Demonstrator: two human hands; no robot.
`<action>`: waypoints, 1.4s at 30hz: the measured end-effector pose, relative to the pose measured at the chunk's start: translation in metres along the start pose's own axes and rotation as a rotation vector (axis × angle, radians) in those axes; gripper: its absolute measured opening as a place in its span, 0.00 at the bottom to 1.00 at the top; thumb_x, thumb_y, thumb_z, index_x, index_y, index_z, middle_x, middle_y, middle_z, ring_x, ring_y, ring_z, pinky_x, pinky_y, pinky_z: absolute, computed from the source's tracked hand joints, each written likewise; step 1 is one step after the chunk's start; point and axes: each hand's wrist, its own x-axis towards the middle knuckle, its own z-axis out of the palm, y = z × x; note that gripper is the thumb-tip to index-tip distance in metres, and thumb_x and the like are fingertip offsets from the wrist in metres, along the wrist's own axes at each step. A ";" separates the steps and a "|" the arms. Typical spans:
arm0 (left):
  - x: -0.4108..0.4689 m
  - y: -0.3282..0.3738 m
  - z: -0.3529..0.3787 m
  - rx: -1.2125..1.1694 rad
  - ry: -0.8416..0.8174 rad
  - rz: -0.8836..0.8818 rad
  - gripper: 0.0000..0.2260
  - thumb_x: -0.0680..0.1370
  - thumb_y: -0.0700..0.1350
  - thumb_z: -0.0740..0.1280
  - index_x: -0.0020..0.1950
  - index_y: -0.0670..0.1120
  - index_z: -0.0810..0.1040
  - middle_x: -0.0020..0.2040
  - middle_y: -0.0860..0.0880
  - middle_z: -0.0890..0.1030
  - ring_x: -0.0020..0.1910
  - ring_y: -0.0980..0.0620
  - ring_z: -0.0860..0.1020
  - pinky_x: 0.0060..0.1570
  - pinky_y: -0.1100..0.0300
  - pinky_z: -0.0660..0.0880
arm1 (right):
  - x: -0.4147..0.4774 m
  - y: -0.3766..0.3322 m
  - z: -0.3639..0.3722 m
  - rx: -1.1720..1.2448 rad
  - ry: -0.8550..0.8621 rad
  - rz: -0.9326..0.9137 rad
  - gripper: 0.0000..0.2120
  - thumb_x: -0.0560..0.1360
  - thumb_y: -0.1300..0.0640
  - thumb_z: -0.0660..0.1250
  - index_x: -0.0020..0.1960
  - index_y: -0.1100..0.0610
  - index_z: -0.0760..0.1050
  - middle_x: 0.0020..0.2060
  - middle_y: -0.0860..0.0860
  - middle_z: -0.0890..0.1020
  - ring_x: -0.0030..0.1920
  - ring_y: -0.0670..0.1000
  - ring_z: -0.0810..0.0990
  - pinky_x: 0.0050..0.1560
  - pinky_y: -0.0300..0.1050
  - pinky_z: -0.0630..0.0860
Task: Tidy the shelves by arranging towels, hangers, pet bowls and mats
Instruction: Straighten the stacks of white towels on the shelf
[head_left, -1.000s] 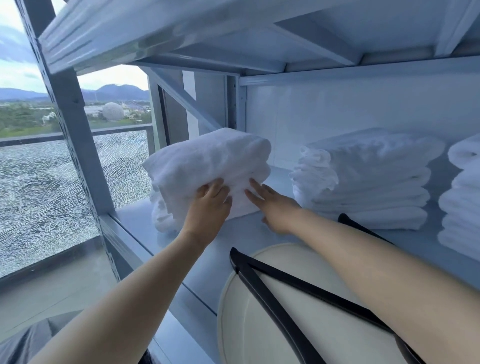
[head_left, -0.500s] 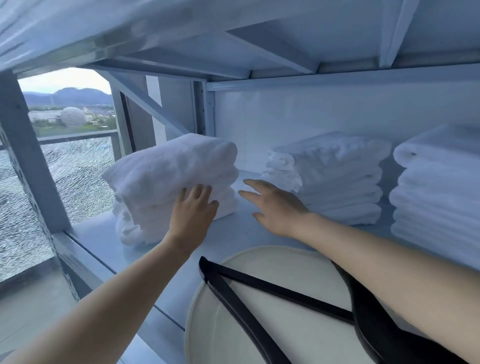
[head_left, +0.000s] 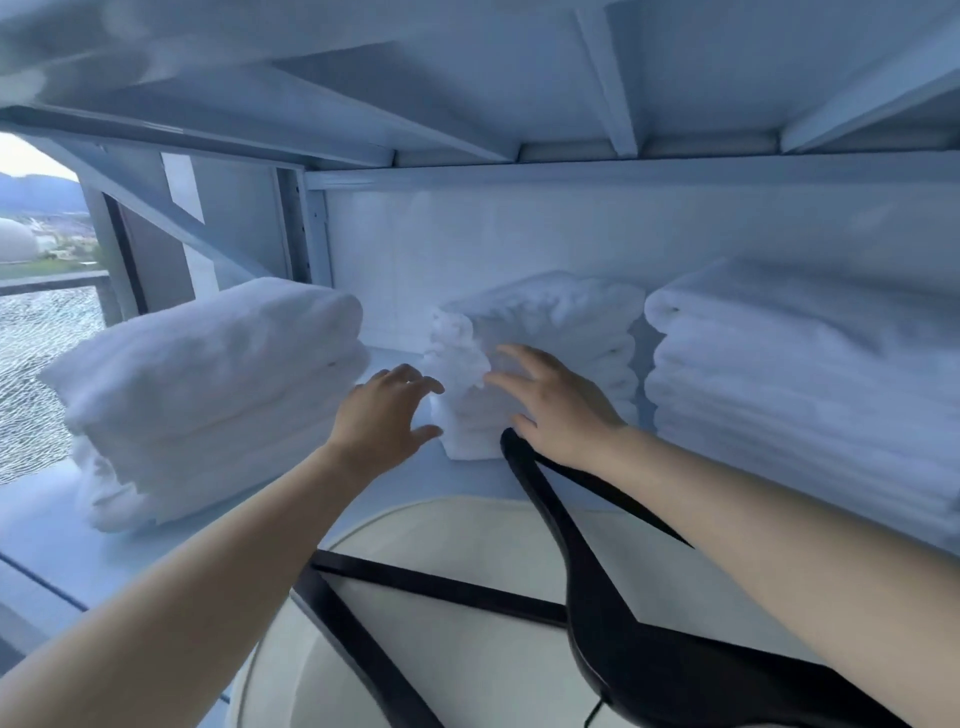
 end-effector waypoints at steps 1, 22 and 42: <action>0.002 0.003 0.001 -0.007 0.000 0.007 0.21 0.72 0.55 0.69 0.64 0.57 0.71 0.64 0.55 0.72 0.60 0.51 0.72 0.49 0.56 0.71 | -0.002 0.006 0.001 -0.005 -0.001 0.012 0.24 0.76 0.61 0.62 0.70 0.50 0.64 0.75 0.48 0.54 0.73 0.50 0.54 0.55 0.50 0.74; 0.014 0.022 0.037 -0.105 -0.090 -0.018 0.33 0.69 0.49 0.73 0.70 0.47 0.63 0.68 0.50 0.69 0.55 0.46 0.75 0.46 0.54 0.75 | -0.006 0.057 0.026 -0.043 -0.134 0.068 0.43 0.71 0.65 0.70 0.76 0.45 0.48 0.75 0.41 0.42 0.74 0.49 0.49 0.57 0.43 0.73; 0.012 0.027 0.018 -0.012 -0.045 -0.008 0.16 0.71 0.43 0.66 0.58 0.47 0.73 0.50 0.49 0.79 0.42 0.46 0.77 0.37 0.57 0.72 | 0.002 0.069 0.029 -0.031 -0.146 -0.087 0.50 0.67 0.80 0.59 0.75 0.42 0.45 0.75 0.42 0.41 0.75 0.51 0.47 0.56 0.49 0.76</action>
